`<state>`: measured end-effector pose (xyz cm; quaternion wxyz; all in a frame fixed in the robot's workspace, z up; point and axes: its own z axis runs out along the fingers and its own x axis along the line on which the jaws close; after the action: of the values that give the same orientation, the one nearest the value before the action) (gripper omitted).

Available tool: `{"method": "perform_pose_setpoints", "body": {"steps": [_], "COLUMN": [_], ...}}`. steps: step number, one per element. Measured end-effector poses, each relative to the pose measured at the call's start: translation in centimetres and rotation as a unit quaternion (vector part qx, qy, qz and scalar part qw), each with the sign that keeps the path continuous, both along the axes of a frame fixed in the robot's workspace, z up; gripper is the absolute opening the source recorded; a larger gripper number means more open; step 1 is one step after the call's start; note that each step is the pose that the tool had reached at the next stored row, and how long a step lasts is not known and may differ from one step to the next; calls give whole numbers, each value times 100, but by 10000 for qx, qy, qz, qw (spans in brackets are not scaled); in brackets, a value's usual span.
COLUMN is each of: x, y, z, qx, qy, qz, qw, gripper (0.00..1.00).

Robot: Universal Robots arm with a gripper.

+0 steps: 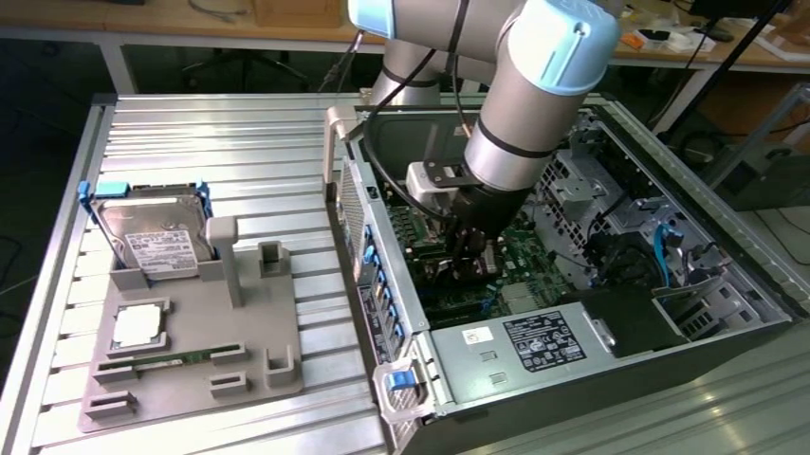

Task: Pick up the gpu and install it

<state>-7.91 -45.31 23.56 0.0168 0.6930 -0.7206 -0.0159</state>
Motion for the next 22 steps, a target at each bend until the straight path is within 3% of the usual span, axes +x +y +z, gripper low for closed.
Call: {"method": "perform_pose_setpoints", "body": {"steps": [3,4,7,10,11,12,22], "x": [0,2,0,0,1,0,0], "y": [1,7,0,0,-4,-5,-5], "z": [-5,-26,-2,-5,-6,6,471], "qx": [7,32,2,6,14,25,30], "qy": [-2,-14,-1,-3,-3,-1,-2], "qz": [-1,-1,0,0,1,1,0], "qw": [10000,10000,10000,10000,10000,10000,10000], "gripper": [28,28,46,52,58,58,58]}}
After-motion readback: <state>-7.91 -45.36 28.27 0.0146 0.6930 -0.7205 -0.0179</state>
